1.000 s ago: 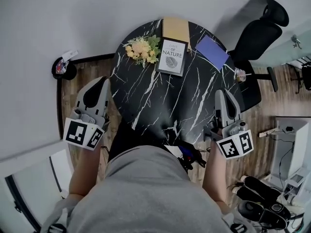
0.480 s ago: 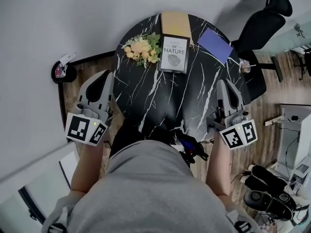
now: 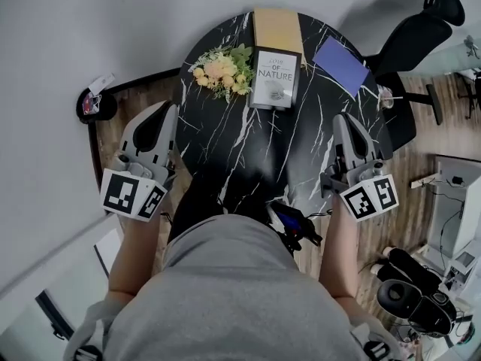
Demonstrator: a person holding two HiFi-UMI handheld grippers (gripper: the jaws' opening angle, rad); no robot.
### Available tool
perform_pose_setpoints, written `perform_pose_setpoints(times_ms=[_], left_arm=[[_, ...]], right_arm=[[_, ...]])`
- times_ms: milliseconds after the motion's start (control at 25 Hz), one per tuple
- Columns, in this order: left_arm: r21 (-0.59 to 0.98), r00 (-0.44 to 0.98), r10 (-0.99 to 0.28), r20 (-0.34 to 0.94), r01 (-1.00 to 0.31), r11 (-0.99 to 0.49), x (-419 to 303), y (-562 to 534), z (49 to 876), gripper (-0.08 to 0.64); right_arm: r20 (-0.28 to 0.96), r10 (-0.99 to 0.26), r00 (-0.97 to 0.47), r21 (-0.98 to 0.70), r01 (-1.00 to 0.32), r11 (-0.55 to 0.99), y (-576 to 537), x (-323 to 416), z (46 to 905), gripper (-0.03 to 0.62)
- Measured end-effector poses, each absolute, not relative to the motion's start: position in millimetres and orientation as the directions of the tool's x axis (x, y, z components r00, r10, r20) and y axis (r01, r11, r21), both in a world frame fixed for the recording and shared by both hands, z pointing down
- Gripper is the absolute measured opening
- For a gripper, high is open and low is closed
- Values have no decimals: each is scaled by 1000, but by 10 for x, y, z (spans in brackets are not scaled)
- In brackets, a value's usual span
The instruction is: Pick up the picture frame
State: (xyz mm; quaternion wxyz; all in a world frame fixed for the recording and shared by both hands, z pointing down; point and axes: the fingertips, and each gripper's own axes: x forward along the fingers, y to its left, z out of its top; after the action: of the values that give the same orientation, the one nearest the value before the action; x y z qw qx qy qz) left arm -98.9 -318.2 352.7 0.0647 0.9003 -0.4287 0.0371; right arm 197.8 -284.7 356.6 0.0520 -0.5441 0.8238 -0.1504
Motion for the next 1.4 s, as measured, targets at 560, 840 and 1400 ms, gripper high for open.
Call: perform_pose_setpoints(times_ms=[560, 840, 1400], left_arm=[[123, 627, -761, 163, -779, -615, -913, -3541, 3832, 8], [150, 627, -755, 193, -779, -608, -855, -3633, 4039, 8], [176, 635, -742, 215, -772, -610, -761, -3803, 4241, 8]], right_arm=[[147, -894, -423, -334, -872, 358, -3339, 1952, 3958, 26], [216, -884, -415, -353, -877, 325, -3473, 2022, 4262, 28], [341, -820, -460, -442, -848, 292, -3836, 2019, 5163, 28]])
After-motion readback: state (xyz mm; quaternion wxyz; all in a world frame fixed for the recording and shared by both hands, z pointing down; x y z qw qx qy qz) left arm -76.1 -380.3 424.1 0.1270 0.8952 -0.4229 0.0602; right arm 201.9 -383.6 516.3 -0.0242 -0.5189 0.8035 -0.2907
